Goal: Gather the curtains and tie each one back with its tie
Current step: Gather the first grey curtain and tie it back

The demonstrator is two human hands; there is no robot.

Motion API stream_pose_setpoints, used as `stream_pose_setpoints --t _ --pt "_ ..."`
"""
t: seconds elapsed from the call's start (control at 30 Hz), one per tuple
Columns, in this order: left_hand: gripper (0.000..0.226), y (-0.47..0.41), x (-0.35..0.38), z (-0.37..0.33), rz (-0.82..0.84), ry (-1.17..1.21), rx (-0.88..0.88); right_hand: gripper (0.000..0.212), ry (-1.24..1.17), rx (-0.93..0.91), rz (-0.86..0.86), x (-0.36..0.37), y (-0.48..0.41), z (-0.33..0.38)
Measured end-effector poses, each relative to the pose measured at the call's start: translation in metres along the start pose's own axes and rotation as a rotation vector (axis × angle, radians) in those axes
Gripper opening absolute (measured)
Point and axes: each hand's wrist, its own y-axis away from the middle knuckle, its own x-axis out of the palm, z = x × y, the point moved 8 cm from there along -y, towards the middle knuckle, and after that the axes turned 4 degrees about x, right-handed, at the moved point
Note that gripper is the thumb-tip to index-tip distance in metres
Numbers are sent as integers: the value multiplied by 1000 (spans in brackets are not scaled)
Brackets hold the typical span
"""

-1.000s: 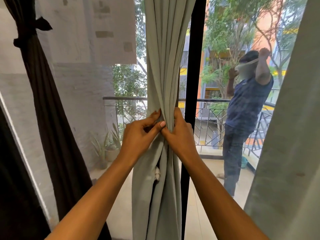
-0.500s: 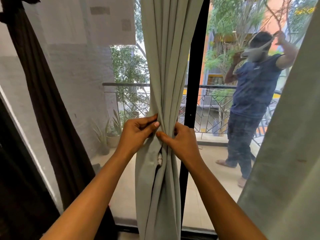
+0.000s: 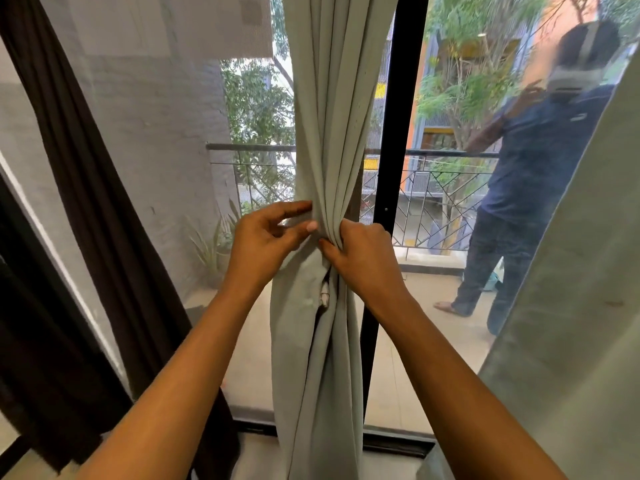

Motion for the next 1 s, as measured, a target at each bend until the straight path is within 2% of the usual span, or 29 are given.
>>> stream_pose_setpoints --t 0.03,0.1,0.17,0.23,0.37,0.5,0.67,1.0 --pt "30 15 -5 -1 -49 -15 76 26 7 -15 10 1 0 3" --pt "27 60 -9 -1 -119 -235 311 27 45 -37 37 4 -1 7" --pt "35 97 0 5 -90 -526 504 27 52 -51 49 5 -2 6" --pt "51 108 11 18 4 -696 574 26 46 -62 48 4 -3 4" --pt "56 92 31 27 136 -862 560 30 48 -66 31 2 -5 3" --pt "43 88 34 31 120 -824 467 34 42 -72 15 1 -3 4" --pt "40 86 31 26 192 -802 599 31 17 -43 51 2 -4 -3" --pt "45 78 28 17 193 -875 638 29 -40 -31 60 3 -5 -6"
